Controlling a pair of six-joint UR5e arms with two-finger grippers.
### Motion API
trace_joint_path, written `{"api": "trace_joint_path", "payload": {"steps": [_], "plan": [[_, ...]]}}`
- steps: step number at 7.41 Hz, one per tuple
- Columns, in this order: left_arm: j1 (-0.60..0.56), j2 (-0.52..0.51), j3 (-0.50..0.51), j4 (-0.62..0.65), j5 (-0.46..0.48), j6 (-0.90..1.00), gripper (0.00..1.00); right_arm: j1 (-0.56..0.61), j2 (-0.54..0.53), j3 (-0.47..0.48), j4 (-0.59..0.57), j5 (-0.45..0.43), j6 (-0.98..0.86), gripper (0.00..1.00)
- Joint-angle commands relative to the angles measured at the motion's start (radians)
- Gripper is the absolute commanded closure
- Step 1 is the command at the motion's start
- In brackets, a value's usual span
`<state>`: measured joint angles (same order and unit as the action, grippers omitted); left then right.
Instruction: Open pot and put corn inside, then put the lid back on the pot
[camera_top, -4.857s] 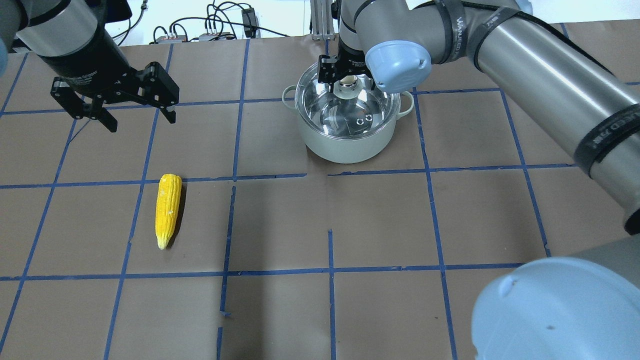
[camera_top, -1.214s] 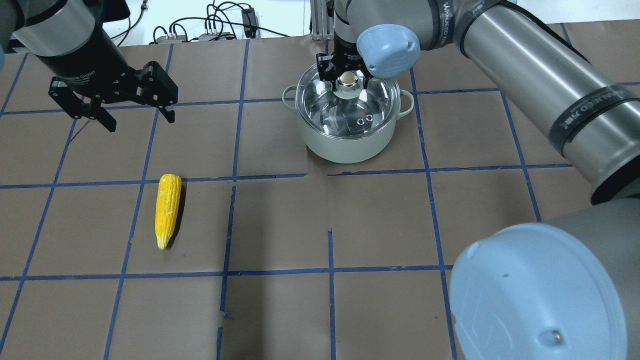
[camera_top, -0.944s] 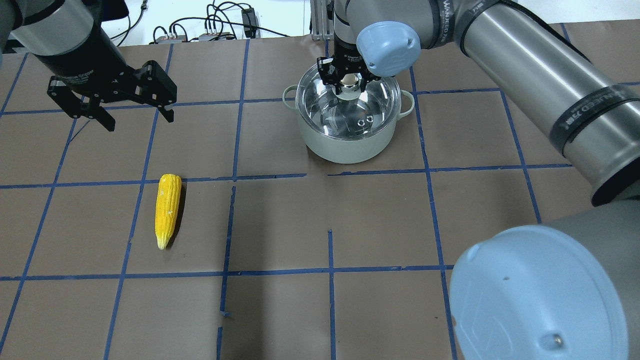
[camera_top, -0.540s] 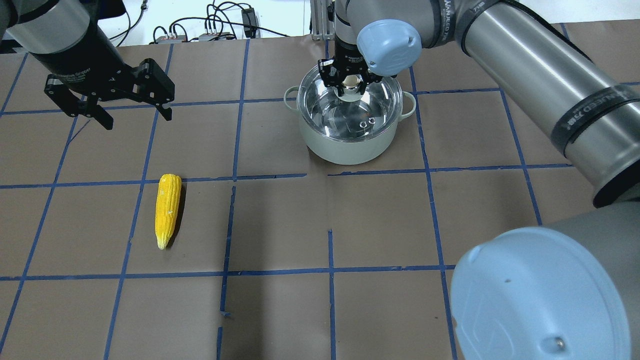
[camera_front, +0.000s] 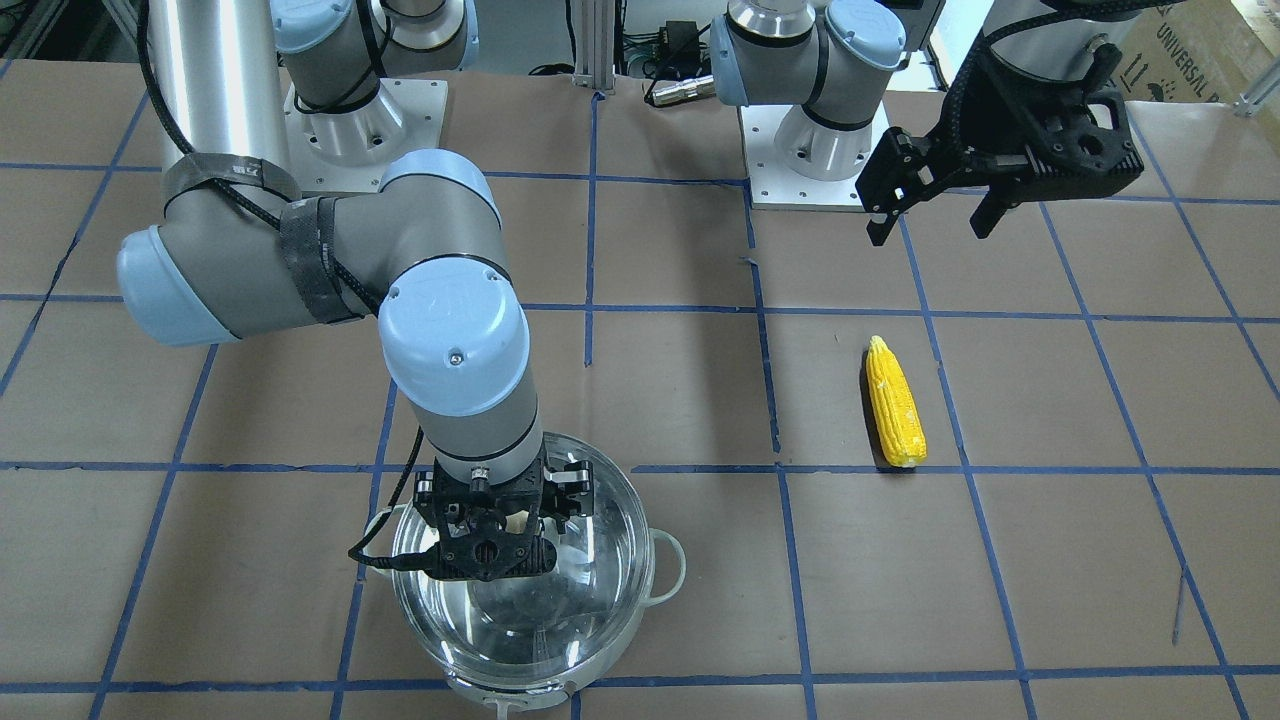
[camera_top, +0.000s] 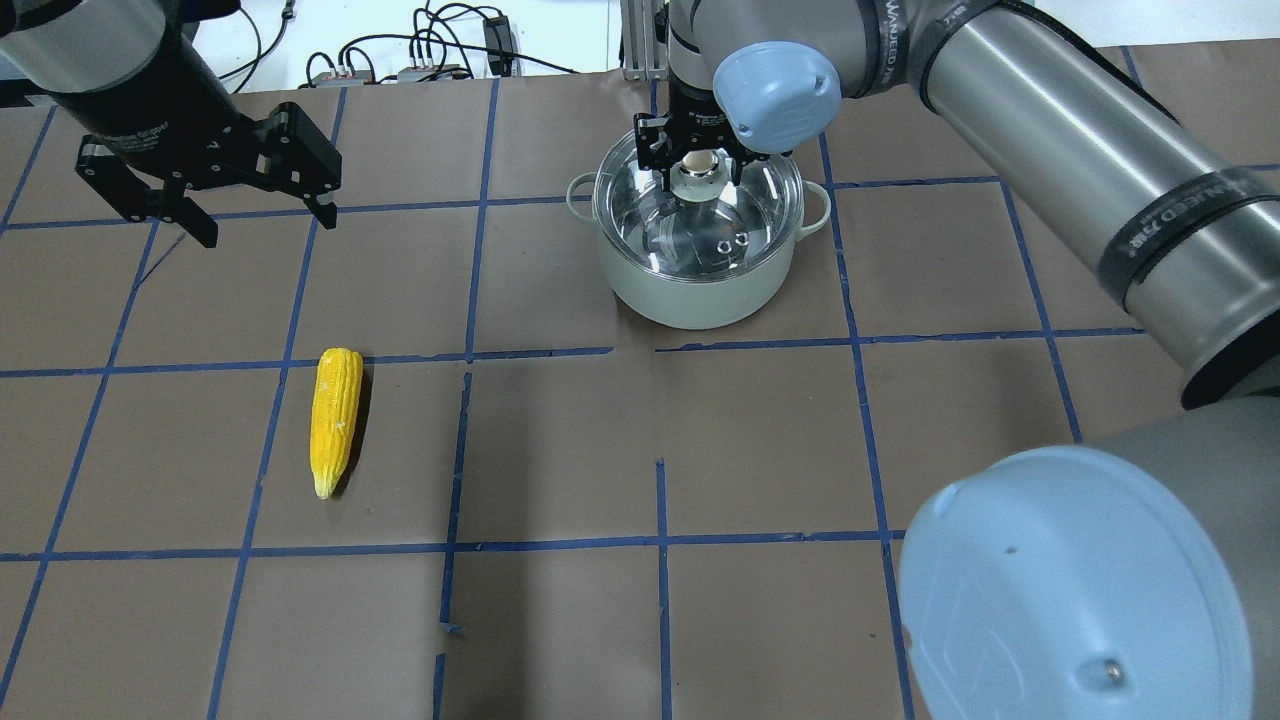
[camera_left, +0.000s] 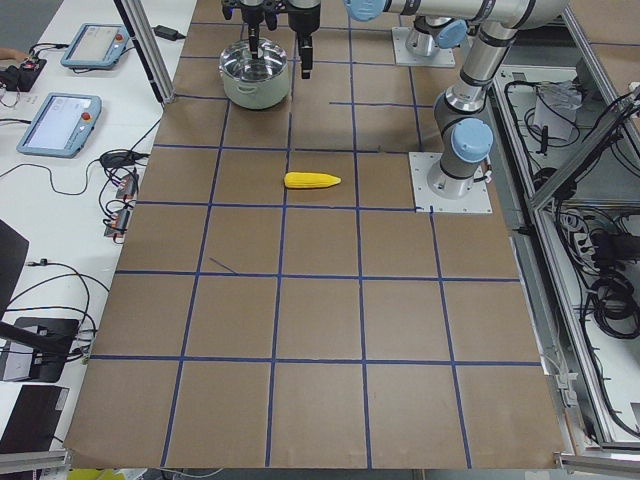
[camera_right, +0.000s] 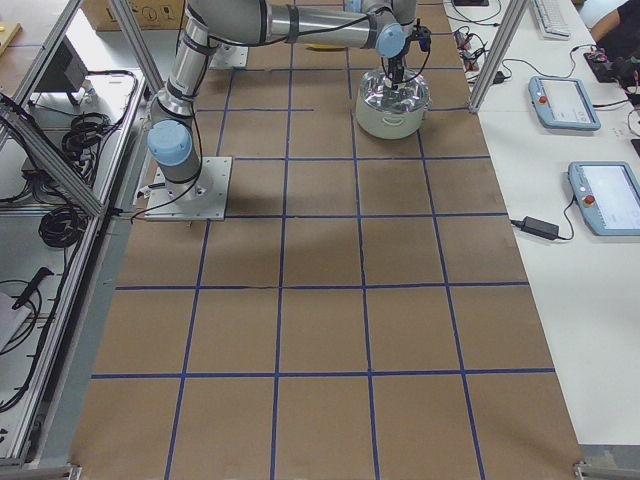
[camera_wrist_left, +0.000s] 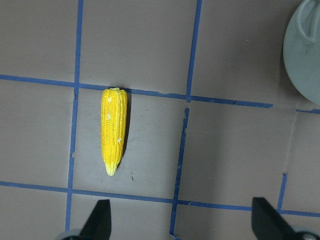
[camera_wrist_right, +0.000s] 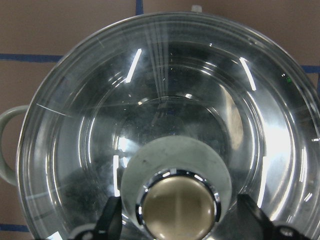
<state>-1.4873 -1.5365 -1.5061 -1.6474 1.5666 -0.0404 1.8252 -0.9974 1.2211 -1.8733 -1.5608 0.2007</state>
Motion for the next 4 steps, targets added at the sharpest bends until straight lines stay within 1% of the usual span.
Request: {"api": "trace_joint_path", "payload": {"steps": [1, 2, 4], "plan": [[0.001, -0.002, 0.001, 0.0, -0.005, -0.001, 0.0, -0.001, 0.0, -0.027, 0.0, -0.001, 0.0, 0.15], [0.001, -0.001, 0.001, 0.0, -0.005, 0.001, 0.0, -0.001, 0.003, -0.056, 0.016, -0.001, -0.001, 0.15], [0.001, -0.001, 0.0, 0.0, -0.005, -0.001, 0.0, -0.001, 0.017, -0.058, 0.019, -0.002, 0.0, 0.15]]}}
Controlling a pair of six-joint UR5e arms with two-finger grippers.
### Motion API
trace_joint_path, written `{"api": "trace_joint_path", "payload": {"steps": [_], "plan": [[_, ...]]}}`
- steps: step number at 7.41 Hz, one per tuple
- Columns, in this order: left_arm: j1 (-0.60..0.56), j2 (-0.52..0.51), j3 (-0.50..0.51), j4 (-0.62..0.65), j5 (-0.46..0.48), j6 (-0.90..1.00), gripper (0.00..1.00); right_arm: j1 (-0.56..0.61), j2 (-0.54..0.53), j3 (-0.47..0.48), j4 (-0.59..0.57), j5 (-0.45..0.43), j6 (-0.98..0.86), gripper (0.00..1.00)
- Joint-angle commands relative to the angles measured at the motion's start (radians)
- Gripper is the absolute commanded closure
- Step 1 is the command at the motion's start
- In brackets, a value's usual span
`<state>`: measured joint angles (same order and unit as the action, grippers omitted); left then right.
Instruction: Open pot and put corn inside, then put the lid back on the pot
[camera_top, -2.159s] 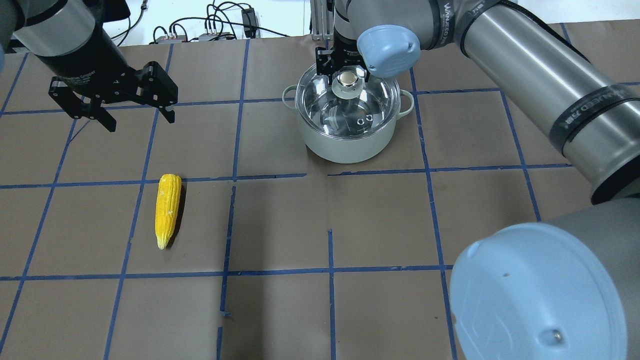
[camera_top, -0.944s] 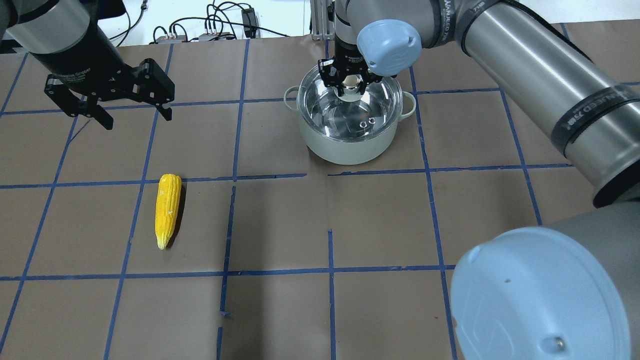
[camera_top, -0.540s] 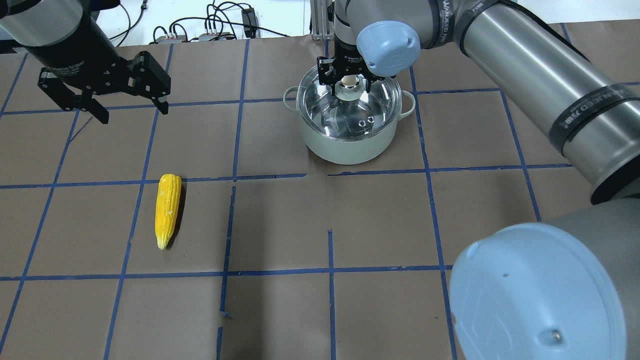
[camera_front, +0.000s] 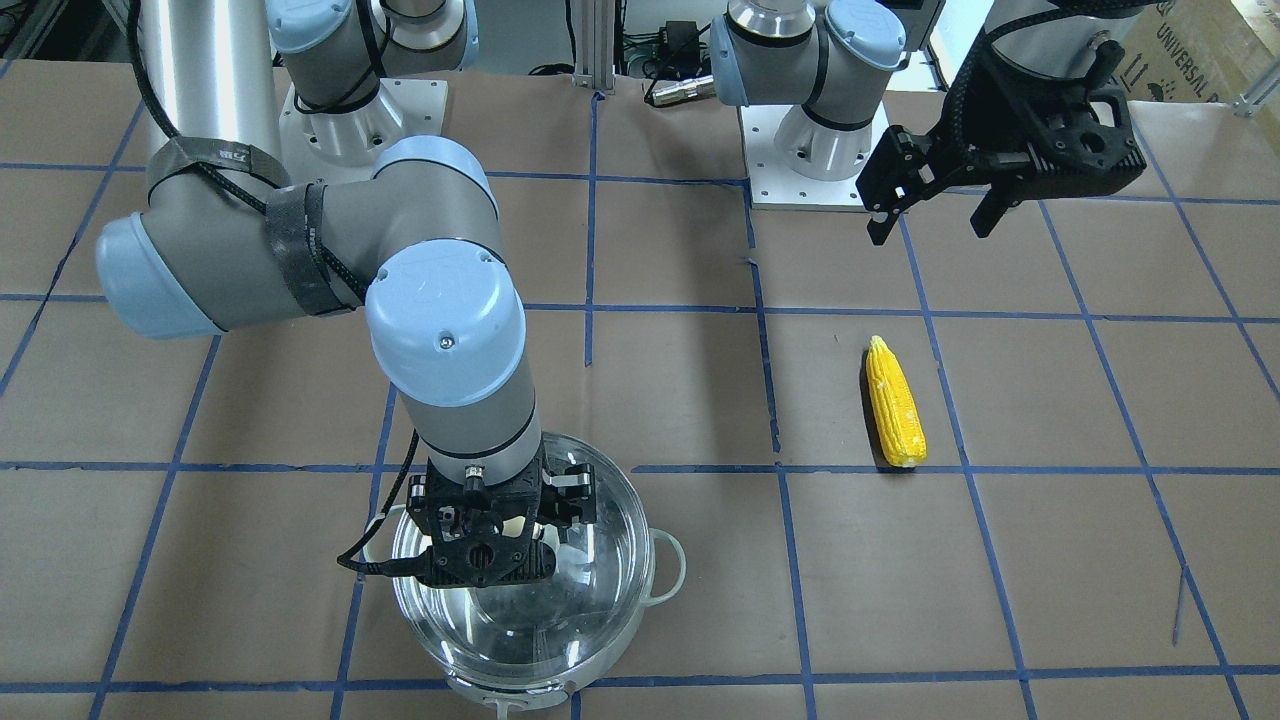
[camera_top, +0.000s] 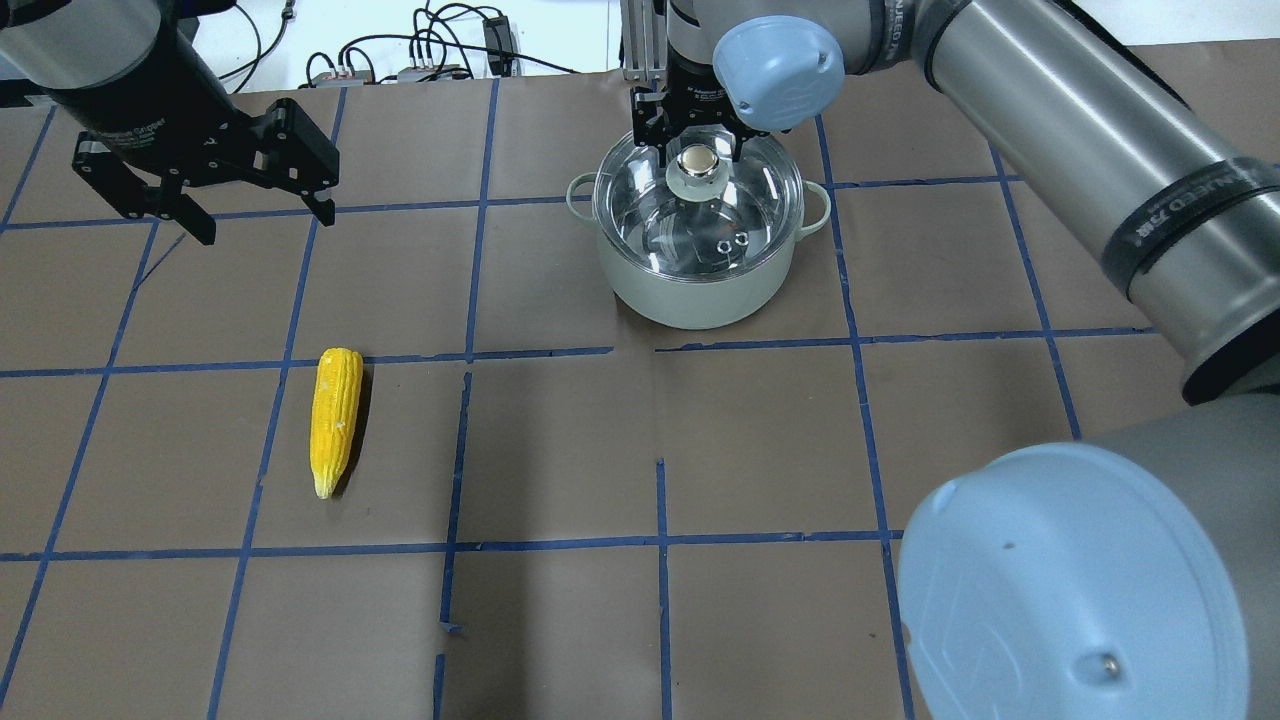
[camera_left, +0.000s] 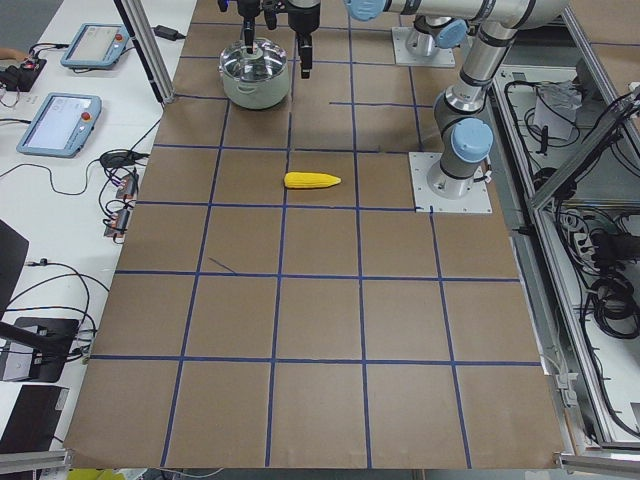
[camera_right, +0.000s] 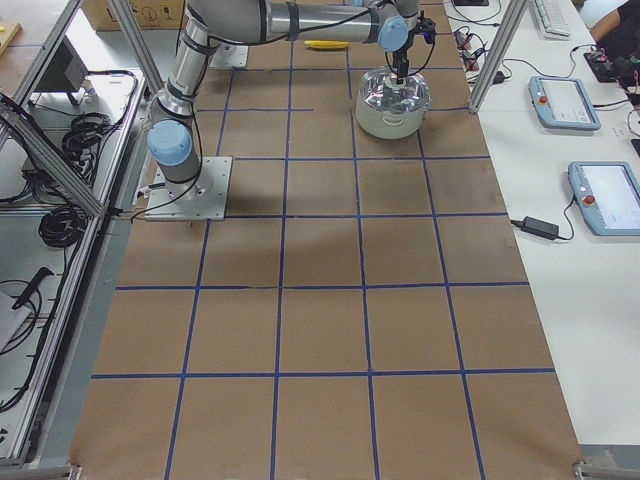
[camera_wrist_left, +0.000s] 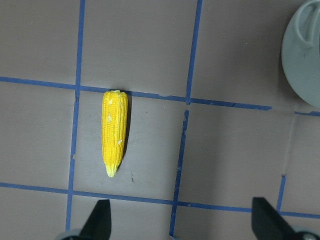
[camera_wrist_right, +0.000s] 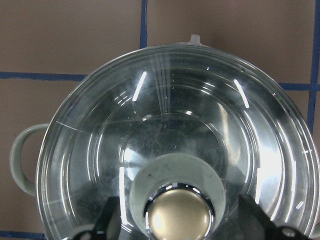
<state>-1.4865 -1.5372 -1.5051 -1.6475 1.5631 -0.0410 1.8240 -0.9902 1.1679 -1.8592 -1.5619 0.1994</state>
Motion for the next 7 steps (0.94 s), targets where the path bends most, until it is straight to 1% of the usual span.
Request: {"api": "trace_joint_path", "payload": {"steps": [1, 2, 3, 4, 5, 6, 7], "plan": [[0.0, 0.002, -0.001, 0.0, -0.001, 0.0, 0.0, 0.0, 0.013, -0.005, 0.003, -0.001, 0.003, 0.16], [0.0, 0.0, -0.001, 0.0, -0.001, 0.0, 0.0, 0.001, 0.013, -0.004, 0.005, -0.001, 0.002, 0.16], [0.0, 0.0, -0.001, 0.0, -0.003, 0.0, 0.0, 0.001, 0.013, -0.004, 0.005, -0.001, 0.003, 0.18], [0.0, 0.002, -0.001, 0.0, -0.001, 0.0, 0.0, 0.001, 0.015, -0.004, 0.021, -0.001, 0.002, 0.32], [0.0, 0.002, -0.001, 0.0, -0.001, 0.0, 0.0, 0.001, 0.016, -0.007, 0.043, -0.001, 0.002, 0.48], [0.0, 0.002, -0.003, 0.0, -0.001, 0.0, 0.0, 0.001, 0.015, -0.005, 0.043, -0.001, 0.0, 0.62], [0.0, 0.002, -0.003, 0.0, -0.001, 0.001, 0.0, 0.001, 0.015, -0.008, 0.057, -0.001, -0.006, 0.73]]}}
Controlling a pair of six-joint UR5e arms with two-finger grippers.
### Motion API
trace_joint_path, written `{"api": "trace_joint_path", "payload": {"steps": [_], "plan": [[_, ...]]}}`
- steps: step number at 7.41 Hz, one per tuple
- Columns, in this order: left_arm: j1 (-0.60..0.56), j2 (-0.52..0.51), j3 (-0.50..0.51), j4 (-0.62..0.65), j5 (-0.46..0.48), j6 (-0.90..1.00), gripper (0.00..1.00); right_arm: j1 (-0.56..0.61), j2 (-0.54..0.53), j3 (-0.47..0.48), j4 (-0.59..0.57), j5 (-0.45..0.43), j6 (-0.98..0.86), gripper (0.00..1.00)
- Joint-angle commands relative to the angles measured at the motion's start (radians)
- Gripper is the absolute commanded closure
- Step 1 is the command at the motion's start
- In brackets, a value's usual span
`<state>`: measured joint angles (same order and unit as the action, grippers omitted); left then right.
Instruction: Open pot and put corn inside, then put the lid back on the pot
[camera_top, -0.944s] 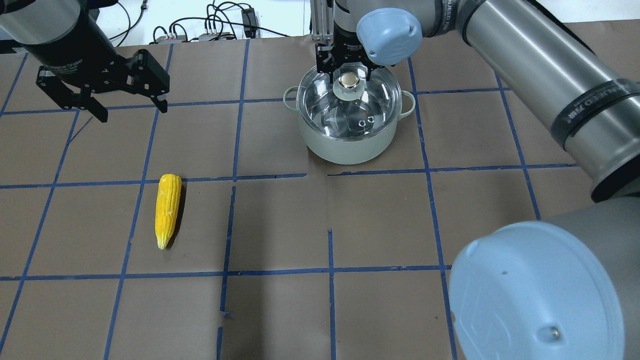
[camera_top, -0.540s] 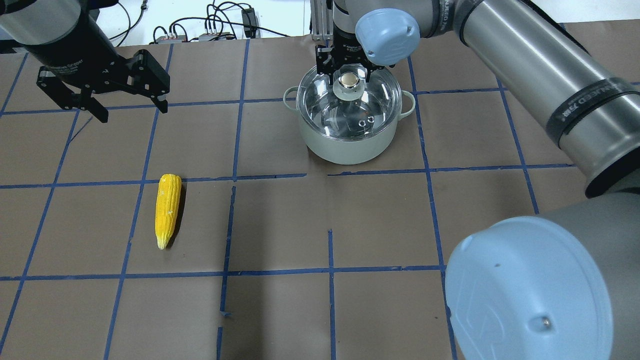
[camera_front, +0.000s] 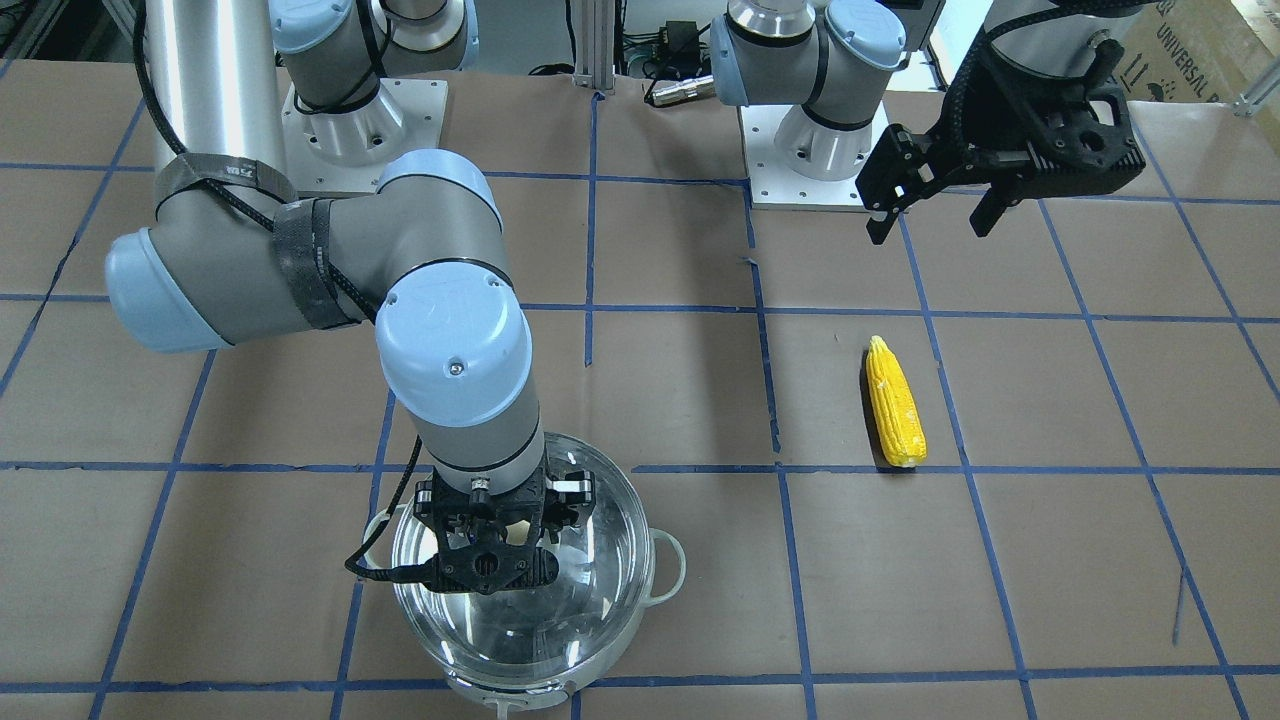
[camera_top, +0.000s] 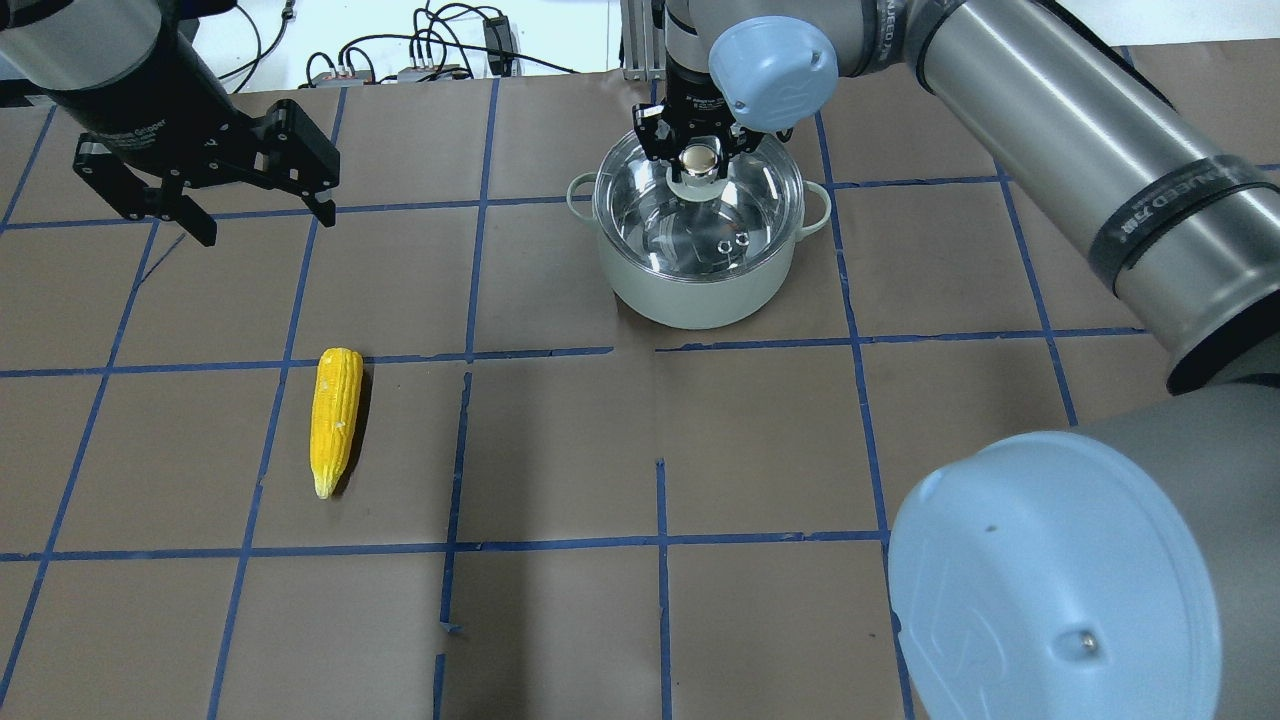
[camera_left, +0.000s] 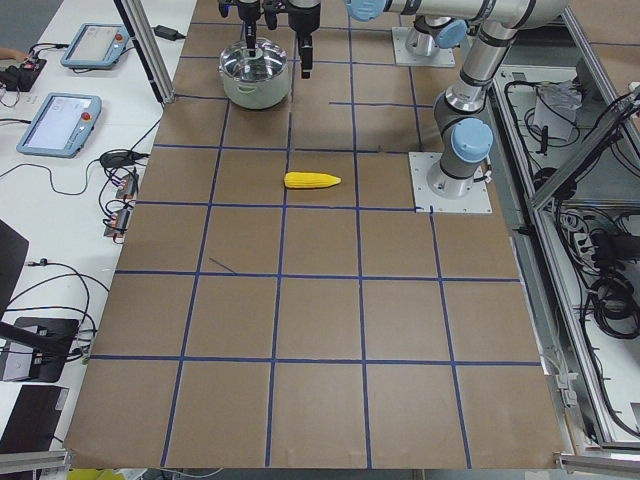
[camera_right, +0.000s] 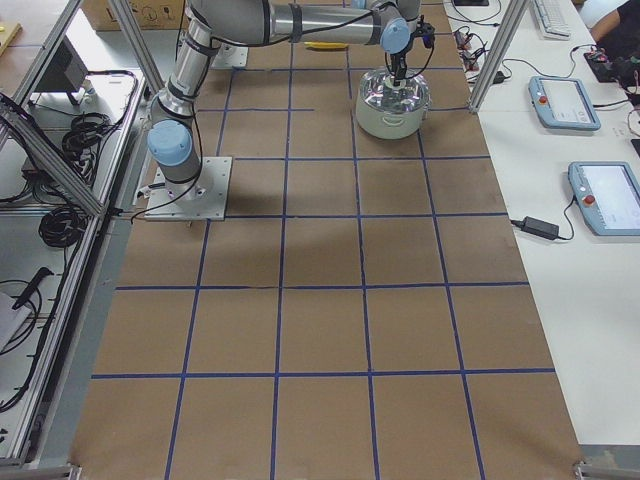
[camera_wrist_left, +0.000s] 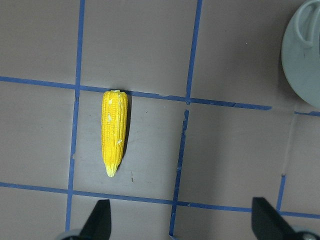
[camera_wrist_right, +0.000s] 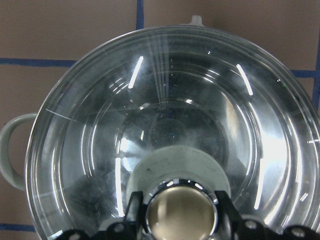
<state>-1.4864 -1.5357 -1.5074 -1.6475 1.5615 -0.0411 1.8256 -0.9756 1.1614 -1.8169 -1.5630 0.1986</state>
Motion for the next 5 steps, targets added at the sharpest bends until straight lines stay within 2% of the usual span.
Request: {"api": "trace_joint_path", "payload": {"steps": [1, 5], "plan": [[0.0, 0.002, -0.001, 0.0, 0.0, 0.001, 0.0, -0.002, -0.001, -0.012, 0.04, 0.0, -0.008, 0.77], [0.003, 0.005, 0.001, 0.0, 0.006, 0.001, 0.0, -0.002, -0.014, -0.156, 0.249, 0.001, -0.01, 0.79]]}}
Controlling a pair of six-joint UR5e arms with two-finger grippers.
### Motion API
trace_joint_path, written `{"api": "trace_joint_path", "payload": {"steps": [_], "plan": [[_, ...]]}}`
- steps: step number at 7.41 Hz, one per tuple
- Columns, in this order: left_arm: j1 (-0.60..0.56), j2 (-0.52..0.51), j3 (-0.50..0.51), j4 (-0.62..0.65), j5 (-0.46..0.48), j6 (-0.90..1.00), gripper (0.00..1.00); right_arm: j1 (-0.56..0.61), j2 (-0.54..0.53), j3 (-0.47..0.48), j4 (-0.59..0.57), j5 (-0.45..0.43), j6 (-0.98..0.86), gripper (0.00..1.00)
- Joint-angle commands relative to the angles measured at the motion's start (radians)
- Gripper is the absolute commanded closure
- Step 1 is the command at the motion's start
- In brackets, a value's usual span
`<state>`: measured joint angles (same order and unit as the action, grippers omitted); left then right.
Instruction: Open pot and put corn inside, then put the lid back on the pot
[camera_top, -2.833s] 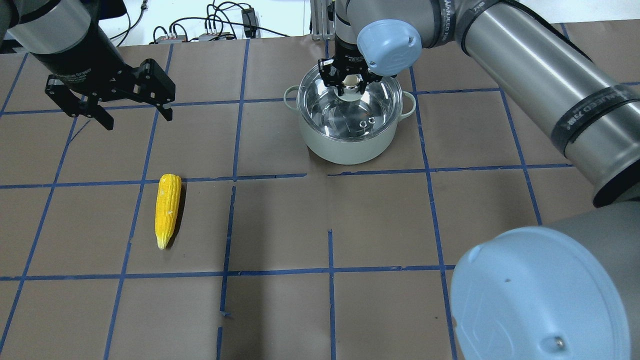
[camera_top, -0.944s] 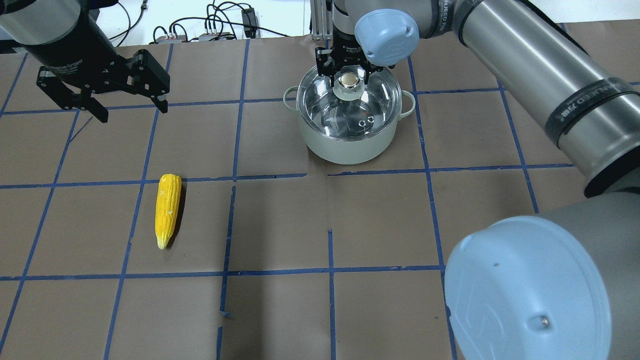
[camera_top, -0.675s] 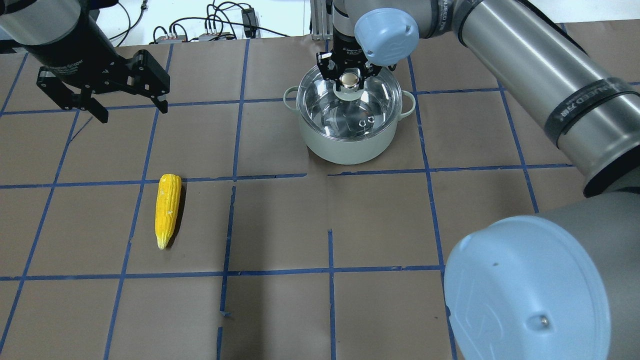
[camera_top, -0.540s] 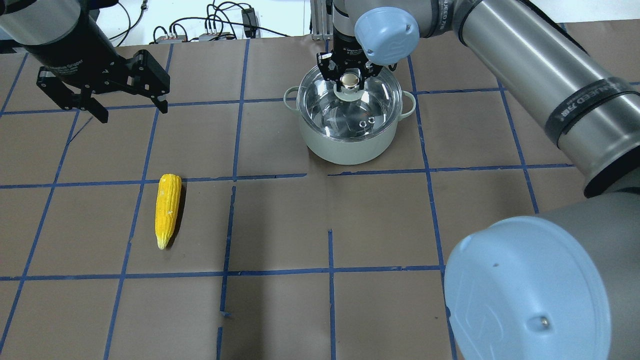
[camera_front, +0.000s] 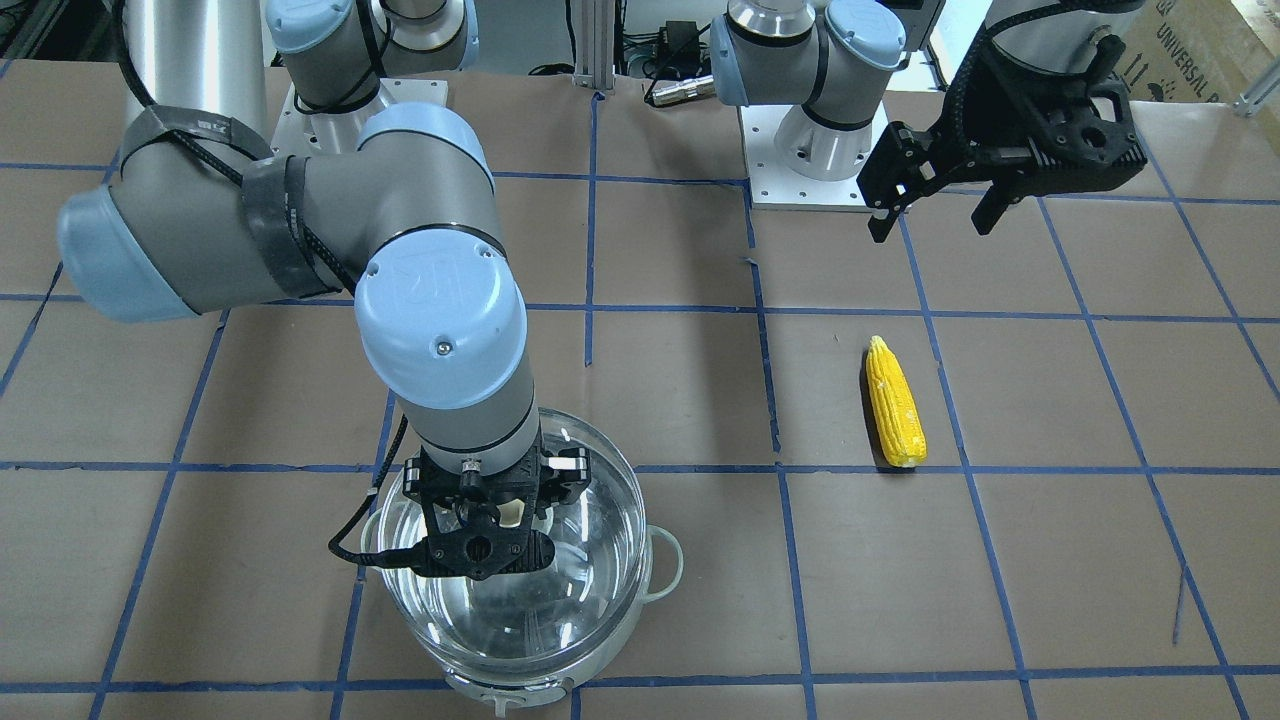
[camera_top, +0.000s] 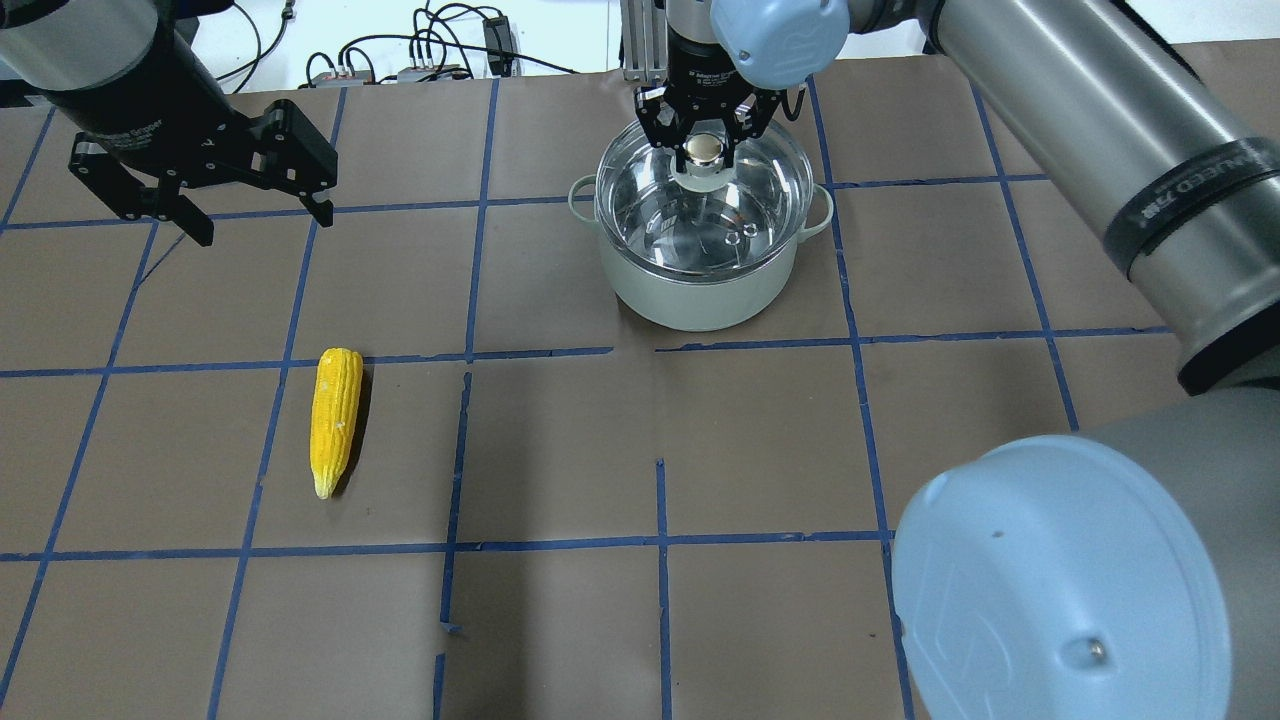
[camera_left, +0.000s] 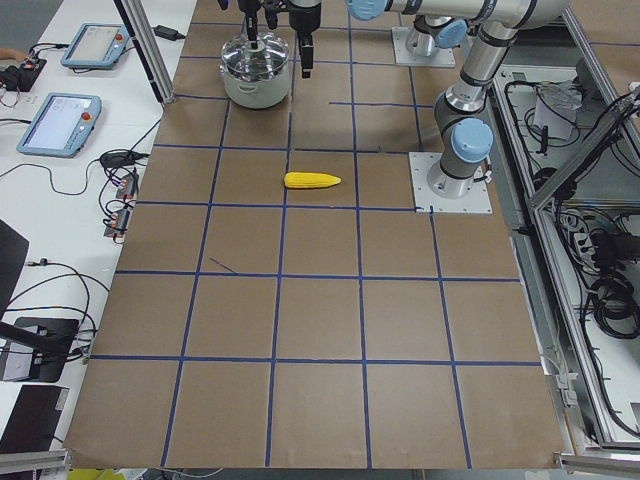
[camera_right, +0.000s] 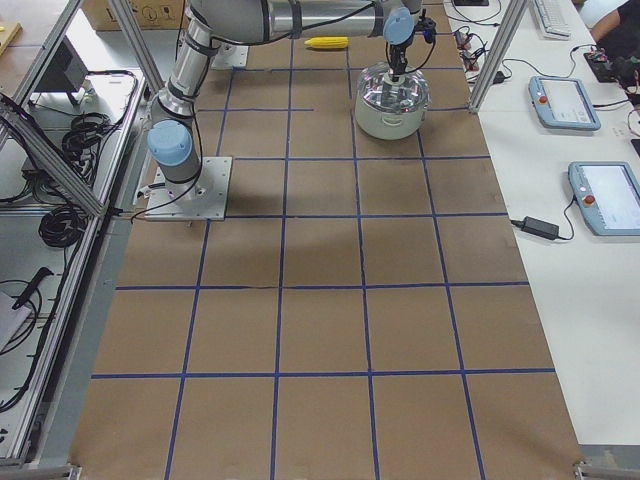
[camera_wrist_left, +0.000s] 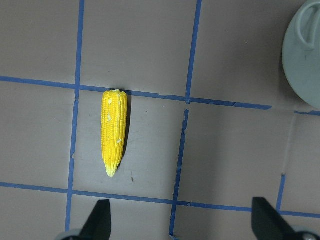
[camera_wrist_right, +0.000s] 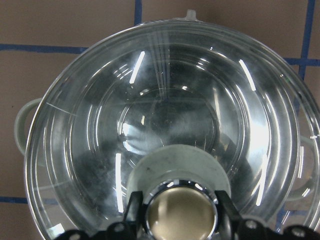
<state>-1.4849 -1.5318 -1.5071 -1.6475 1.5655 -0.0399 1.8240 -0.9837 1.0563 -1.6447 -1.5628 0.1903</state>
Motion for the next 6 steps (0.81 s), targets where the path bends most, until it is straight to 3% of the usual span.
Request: {"api": "trace_joint_path", "payload": {"steps": [1, 4, 6], "plan": [[0.003, 0.001, -0.01, 0.0, 0.004, 0.002, 0.0, -0.008, -0.019, -0.089, 0.145, 0.001, -0.003, 0.79], [0.086, -0.017, -0.068, 0.002, -0.002, 0.13, 0.0, -0.028, -0.101, -0.113, 0.252, 0.0, -0.011, 0.84], [0.176, -0.025, -0.218, 0.11, -0.002, 0.216, 0.0, -0.057, -0.159, -0.104, 0.281, 0.001, -0.061, 0.85]]}}
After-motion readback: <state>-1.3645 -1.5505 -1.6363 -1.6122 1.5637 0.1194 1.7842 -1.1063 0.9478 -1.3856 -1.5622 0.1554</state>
